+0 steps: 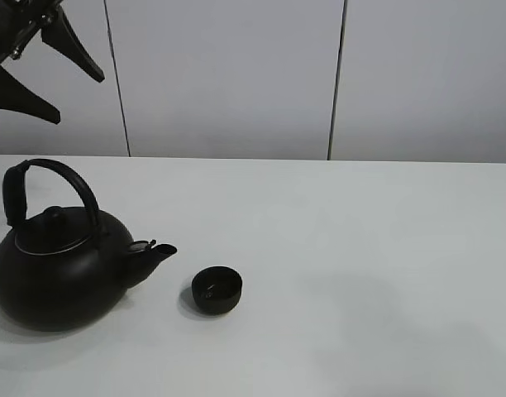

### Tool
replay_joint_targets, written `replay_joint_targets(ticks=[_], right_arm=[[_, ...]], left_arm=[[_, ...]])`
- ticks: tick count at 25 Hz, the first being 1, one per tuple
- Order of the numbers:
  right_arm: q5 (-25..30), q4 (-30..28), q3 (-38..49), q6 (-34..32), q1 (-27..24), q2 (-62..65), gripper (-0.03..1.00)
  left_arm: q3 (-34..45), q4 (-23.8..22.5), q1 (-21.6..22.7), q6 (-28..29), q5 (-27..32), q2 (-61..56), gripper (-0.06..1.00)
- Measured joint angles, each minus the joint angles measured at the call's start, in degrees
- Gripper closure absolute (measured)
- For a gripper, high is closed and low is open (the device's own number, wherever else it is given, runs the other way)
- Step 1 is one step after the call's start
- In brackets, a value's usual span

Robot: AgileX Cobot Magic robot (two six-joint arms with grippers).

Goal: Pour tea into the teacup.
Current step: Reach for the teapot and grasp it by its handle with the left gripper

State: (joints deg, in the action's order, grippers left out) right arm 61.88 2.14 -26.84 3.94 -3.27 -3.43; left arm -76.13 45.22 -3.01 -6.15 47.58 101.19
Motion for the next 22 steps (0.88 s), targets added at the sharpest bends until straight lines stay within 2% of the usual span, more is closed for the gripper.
replay_joint_targets(ticks=[11, 15, 18, 22], right_arm=[[0.00, 0.00, 0.00, -0.06, 0.00, 0.00, 0.50], [0.00, 0.00, 0.00, -0.06, 0.00, 0.00, 0.50], [0.00, 0.00, 0.00, -0.06, 0.00, 0.00, 0.50], [-0.06, 0.00, 0.00, -0.06, 0.00, 0.00, 0.50]], left_arm=[[0.00, 0.12, 0.00, -4.31, -7.93, 0.00, 0.47], [0.00, 0.18, 0.00, -11.58, -9.47, 0.00, 0.47], [0.00, 0.18, -0.09, -19.05, -12.78, -1.25, 0.47], [0.00, 0.35, -0.18, -25.57, -18.85, -6.66, 0.47]])
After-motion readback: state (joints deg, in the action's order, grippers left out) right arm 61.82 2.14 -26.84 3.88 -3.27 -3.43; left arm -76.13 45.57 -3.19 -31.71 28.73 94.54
